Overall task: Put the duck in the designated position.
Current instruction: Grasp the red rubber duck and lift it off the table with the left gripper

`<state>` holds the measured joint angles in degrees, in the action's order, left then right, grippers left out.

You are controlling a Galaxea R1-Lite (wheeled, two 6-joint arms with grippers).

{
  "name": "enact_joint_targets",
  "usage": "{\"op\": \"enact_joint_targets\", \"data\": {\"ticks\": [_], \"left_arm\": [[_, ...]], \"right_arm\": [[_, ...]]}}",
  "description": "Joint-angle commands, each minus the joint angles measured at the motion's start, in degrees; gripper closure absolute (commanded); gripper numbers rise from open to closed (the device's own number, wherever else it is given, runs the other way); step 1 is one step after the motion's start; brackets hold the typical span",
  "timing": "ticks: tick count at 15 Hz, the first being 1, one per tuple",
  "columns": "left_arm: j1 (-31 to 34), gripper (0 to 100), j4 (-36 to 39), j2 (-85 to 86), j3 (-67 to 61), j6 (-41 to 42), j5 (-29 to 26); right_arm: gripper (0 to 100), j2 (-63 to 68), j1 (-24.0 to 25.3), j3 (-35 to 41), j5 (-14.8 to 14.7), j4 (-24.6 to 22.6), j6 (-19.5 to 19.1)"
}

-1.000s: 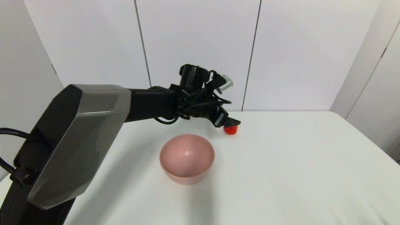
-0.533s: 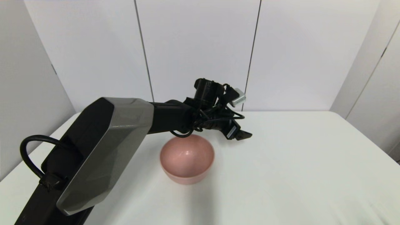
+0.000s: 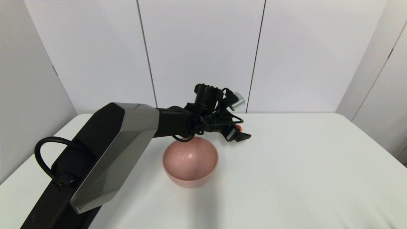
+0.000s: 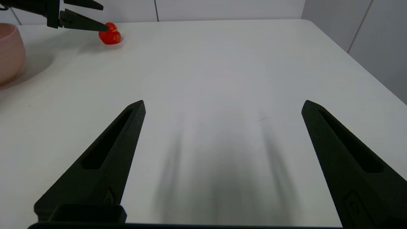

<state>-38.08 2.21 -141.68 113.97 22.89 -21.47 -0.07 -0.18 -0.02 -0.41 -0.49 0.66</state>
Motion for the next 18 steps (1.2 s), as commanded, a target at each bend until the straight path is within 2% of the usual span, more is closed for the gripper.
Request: {"op": "enact_joint_targets", "data": {"ticks": [1, 18], "left_arm": [[0.6, 0, 1.5, -0.9, 0.0, 0.1, -0.2], [2.6, 0, 4.8, -3.4, 0.0, 0.0, -0.4]], "right_arm": [[0, 0.1, 0.0, 0.0, 0.0, 0.0, 0.0], [0, 0.1, 0.0, 0.0, 0.0, 0.0, 0.0]]}}
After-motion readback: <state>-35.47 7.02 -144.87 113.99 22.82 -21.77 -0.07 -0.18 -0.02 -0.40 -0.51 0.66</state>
